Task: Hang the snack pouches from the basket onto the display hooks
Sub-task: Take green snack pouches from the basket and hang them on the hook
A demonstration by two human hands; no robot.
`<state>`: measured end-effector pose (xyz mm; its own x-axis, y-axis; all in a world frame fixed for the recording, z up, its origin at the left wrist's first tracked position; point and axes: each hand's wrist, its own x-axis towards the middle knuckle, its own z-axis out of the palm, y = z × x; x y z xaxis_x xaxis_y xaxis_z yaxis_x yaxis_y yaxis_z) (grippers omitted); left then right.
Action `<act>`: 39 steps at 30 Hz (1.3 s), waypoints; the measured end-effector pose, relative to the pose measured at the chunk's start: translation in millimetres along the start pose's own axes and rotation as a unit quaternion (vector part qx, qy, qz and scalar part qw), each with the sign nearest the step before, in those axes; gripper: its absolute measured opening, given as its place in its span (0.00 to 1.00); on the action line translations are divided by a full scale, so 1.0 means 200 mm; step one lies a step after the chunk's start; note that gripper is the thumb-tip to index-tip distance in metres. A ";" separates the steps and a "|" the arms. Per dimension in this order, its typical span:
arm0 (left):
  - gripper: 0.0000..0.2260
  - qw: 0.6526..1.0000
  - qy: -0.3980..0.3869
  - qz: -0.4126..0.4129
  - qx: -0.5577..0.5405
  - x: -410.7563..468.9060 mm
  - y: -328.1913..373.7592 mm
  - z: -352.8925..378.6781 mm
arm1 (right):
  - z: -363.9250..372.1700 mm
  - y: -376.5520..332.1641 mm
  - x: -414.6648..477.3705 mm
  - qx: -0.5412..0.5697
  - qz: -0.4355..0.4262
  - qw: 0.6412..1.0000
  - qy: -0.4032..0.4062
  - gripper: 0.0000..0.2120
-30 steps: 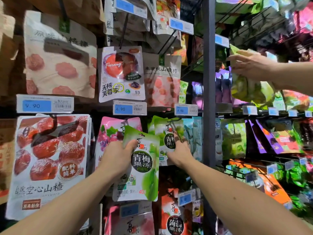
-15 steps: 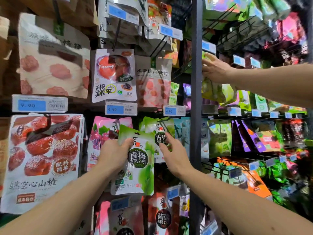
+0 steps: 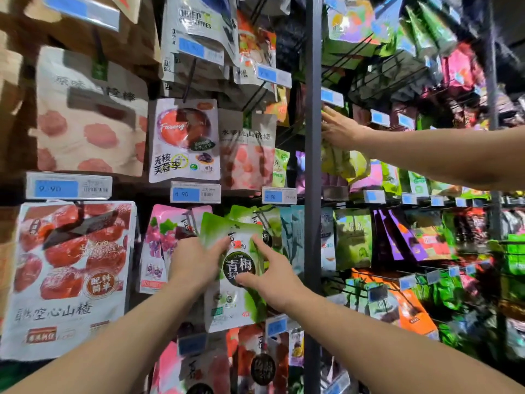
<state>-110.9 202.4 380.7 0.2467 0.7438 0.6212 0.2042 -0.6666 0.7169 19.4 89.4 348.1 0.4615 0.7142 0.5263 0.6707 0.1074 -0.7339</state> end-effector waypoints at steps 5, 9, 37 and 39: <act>0.26 0.999 -0.027 0.023 -0.001 0.00 -0.04 -0.02 | -0.09 0.04 0.05 -0.007 -0.007 0.999 0.053 0.41; 0.27 1.000 -0.019 0.003 -0.004 0.01 -0.07 -0.05 | -0.19 0.10 0.13 0.000 0.026 0.992 0.122 0.39; 0.26 0.999 -0.038 -0.003 -0.039 0.04 -0.11 -0.06 | -0.27 0.19 0.42 0.011 0.100 0.986 0.134 0.39; 0.26 0.999 -0.036 0.000 -0.039 0.04 -0.13 -0.06 | -0.24 0.20 0.42 0.005 0.098 0.988 0.123 0.42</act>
<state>-125.7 225.3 371.2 0.3151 0.7369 0.5981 0.1303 -0.6578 0.7419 113.3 120.0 382.8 0.7100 0.5322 0.4612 0.5492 -0.0085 -0.8357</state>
